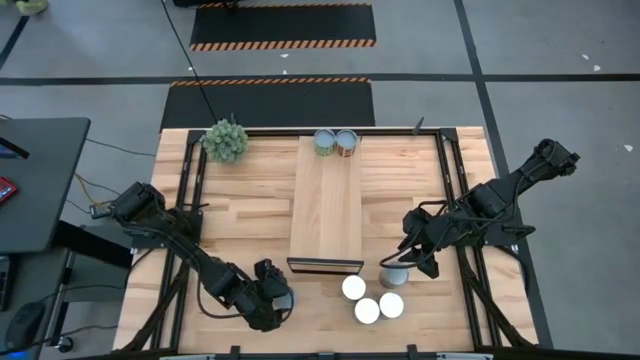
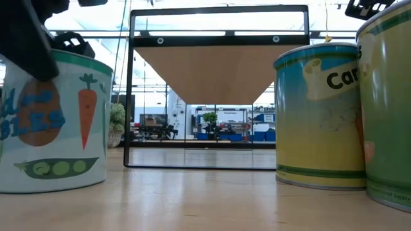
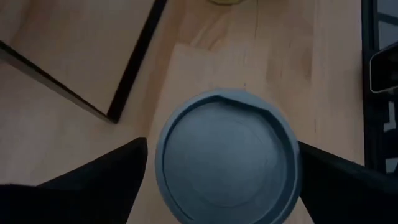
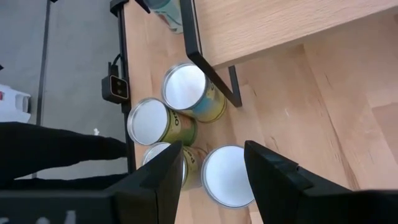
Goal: Pick and place cans onto a shelf
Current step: Put the large canned mixed vegetables on the shelf
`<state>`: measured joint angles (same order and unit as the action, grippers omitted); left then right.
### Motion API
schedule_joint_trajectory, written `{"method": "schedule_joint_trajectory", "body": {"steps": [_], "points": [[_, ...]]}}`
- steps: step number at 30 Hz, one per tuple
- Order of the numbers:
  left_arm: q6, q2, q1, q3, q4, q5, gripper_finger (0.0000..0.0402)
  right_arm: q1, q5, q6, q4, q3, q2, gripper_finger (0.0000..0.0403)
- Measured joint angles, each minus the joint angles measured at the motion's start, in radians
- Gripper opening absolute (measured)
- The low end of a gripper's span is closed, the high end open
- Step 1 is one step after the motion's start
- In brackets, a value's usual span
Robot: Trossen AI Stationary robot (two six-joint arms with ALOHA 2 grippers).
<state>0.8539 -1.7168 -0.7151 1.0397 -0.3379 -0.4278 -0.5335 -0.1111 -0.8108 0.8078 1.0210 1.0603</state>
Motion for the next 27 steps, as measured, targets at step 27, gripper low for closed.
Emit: {"method": "schedule_joint_trajectory", "body": {"steps": [27], "points": [[0.041,0.037,-0.003,0.0,-0.041,0.056,0.0292,0.0,0.0,0.003,0.0,0.0,0.0,0.0178]]}}
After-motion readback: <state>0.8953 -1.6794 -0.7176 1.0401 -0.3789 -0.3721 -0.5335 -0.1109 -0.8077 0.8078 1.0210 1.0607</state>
